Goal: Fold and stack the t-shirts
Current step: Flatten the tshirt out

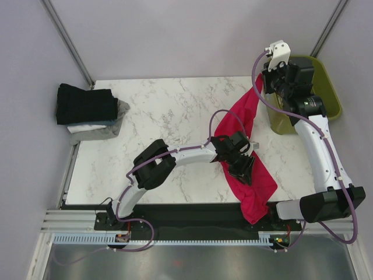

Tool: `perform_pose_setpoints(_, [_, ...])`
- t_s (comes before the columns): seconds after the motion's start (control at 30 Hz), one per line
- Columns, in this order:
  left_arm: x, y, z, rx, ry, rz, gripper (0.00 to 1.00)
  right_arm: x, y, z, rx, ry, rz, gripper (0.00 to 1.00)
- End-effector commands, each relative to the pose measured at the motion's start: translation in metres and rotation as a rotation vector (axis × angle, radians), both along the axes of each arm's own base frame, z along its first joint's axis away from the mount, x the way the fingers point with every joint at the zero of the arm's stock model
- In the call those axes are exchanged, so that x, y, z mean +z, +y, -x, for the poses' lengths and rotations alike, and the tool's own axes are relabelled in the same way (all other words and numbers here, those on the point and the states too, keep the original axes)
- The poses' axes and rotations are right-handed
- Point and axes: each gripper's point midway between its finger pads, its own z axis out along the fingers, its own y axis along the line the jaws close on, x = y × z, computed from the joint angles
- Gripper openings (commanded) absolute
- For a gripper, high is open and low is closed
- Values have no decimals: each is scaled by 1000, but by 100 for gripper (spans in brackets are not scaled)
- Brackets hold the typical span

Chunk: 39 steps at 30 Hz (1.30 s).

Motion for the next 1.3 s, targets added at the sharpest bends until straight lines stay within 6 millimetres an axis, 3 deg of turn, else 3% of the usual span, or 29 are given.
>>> perform_pose_setpoints(0.0, [8, -5, -6, -16, -52, 29, 43, 19, -1, 1, 1, -70, 1, 0])
perform_pose_setpoints(0.43, [-30, -1, -9, -57, -148, -60, 42, 15, -3, 6, -3, -71, 5, 0])
perform_pose_setpoints(0.63, [-32, -3, -6, -77, -181, -64, 27, 17, -2, 8, -2, -76, 0, 0])
perform_pose_setpoints(0.83, [-18, 2, -13, -70, -241, -69, 13, 18, -2, 10, -1, -79, -1, 0])
perform_pose_setpoints(1.0, [28, 22, -37, -70, -346, -43, 13, 24, -2, 13, 6, -95, 5, 0])
perform_pose_setpoints(1.03, [55, 27, -41, -83, -388, 1, 13, 26, -2, 14, 8, -102, 7, 0])
perform_pose_setpoints(1.07, [67, 32, -47, -84, -409, 16, 13, 27, -3, 14, 7, -104, 10, 0])
perform_pose_setpoints(1.2, [139, 75, -88, -64, -549, 77, 11, 35, -7, 18, -11, -127, 13, 0])
perform_pose_setpoints(1.23, [160, 92, -92, -86, -597, 76, 8, 34, -10, 17, -29, -126, 15, 0])
perform_pose_setpoints(1.27, [173, 109, -111, -53, -624, 66, 7, 35, -11, 17, -38, -128, 12, 0])
